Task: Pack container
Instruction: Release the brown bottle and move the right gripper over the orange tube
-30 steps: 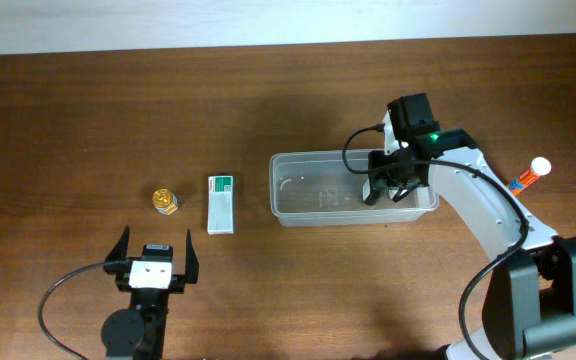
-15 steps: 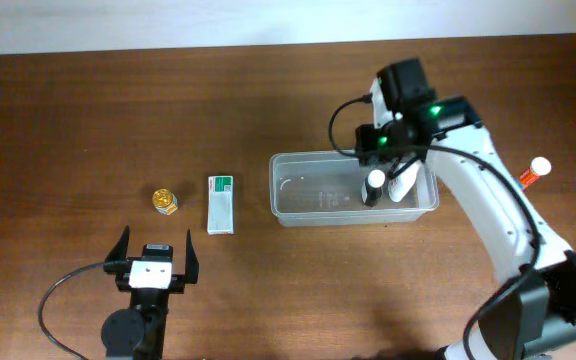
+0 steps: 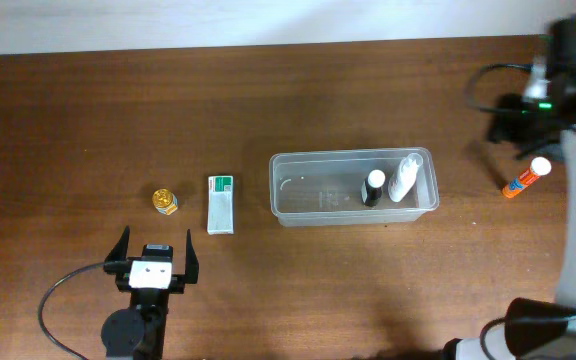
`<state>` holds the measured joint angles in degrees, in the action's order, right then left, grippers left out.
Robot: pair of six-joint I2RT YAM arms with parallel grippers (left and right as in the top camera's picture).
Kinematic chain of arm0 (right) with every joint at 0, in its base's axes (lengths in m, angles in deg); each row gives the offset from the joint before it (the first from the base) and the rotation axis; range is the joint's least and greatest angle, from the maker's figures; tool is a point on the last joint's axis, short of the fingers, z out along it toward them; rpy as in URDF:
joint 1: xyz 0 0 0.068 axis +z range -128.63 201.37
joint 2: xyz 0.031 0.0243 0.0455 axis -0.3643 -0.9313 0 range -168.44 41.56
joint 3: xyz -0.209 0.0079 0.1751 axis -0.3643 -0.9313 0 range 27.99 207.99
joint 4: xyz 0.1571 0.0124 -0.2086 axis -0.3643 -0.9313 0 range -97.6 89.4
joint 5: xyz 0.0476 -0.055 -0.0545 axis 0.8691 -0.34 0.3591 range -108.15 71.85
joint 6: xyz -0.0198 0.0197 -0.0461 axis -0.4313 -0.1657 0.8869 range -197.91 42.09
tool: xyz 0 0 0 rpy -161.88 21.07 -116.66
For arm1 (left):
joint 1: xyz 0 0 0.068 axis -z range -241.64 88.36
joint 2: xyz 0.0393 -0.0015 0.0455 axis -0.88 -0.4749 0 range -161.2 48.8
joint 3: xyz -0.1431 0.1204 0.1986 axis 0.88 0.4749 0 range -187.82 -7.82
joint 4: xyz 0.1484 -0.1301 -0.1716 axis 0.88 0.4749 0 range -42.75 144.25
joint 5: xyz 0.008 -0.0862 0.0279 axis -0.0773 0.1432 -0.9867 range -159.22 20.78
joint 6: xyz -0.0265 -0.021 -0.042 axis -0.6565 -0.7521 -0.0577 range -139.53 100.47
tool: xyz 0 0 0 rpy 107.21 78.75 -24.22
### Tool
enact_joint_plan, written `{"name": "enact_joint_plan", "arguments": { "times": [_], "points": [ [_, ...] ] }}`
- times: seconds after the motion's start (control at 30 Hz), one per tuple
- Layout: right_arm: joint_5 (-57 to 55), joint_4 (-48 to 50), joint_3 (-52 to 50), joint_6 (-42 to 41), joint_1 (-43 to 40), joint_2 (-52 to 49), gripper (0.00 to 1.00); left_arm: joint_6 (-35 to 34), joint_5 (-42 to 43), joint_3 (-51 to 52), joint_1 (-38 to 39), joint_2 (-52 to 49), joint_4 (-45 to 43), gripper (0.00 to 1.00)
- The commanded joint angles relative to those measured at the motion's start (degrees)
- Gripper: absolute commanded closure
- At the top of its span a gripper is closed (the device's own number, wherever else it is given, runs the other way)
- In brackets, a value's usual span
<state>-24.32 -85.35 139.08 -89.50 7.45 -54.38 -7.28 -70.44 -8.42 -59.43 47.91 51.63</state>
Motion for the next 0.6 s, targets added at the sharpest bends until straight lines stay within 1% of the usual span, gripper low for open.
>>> {"name": "enact_joint_plan", "arguments": {
  "times": [0.0, 0.17, 0.27, 0.57],
  "points": [
    [0.8, 1.3, -3.0, -0.7, -6.3, -0.3, 0.31, 0.5, 0.9, 0.1, -0.3, 0.4, 0.4, 0.00],
    [1.0, 7.0, -8.3, -1.0, -11.2, -2.1, 0.30, 0.5, 0.9, 0.1, -0.3, 0.4, 0.4, 0.00],
    [3.2, 10.3, -10.7, -1.0, -13.3, -3.5, 0.28, 0.5, 0.8, 0.1, -0.3, 0.4, 0.4, 0.01],
    [4.5, 14.0, -11.3, 0.1, -15.4, -11.0, 0.28, 0.5, 0.9, 0.1, -0.3, 0.4, 0.4, 0.01]
  ]
}}
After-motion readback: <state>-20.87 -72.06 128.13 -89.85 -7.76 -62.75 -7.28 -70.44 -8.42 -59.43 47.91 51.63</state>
